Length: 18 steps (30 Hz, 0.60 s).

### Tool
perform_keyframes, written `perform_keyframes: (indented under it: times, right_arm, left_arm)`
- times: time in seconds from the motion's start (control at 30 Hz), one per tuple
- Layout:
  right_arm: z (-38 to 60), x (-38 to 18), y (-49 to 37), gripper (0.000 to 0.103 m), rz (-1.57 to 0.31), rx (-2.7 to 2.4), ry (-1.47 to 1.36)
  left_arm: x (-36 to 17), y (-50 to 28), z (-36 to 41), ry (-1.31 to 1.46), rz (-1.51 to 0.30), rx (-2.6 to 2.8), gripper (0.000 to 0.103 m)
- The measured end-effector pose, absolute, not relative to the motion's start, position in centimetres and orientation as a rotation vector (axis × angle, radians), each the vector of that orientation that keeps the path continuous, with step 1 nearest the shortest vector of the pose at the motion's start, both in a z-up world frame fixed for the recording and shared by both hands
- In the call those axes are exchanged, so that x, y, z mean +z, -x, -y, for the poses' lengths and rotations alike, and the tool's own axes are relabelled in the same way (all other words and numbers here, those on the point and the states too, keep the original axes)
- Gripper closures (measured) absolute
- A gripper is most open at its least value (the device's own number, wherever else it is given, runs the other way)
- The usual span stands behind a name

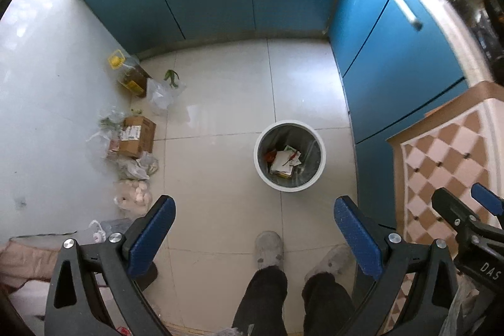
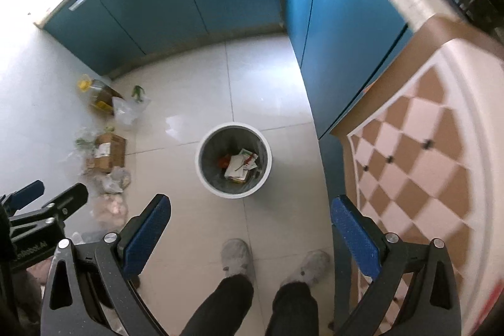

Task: Collect trash
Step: 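Move both tools back over the counter toward the snack bag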

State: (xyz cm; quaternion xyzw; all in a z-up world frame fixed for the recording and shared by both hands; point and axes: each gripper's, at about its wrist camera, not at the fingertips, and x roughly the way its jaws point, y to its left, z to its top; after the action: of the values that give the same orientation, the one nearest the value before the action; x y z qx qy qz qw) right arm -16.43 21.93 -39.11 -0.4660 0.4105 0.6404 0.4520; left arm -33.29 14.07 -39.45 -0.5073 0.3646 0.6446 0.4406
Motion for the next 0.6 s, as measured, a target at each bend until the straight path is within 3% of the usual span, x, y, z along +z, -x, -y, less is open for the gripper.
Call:
perform_keyframes:
  times: [0.33, 0.6]
  right_arm:
    - [-16.9, -26.2, 11.6, 0.0, -1.033, 1.674, 1.037]
    - [-15.0, -21.8, 2.8, 0.0, -1.204, 1.637, 0.839]
  left_arm:
    - [-29.9, 30.0, -10.1, 1.182, -0.858, 1.665, 0.0]
    - [-25.0, 21.7, -12.0, 1.012, -0.827, 1.569, 0.0]
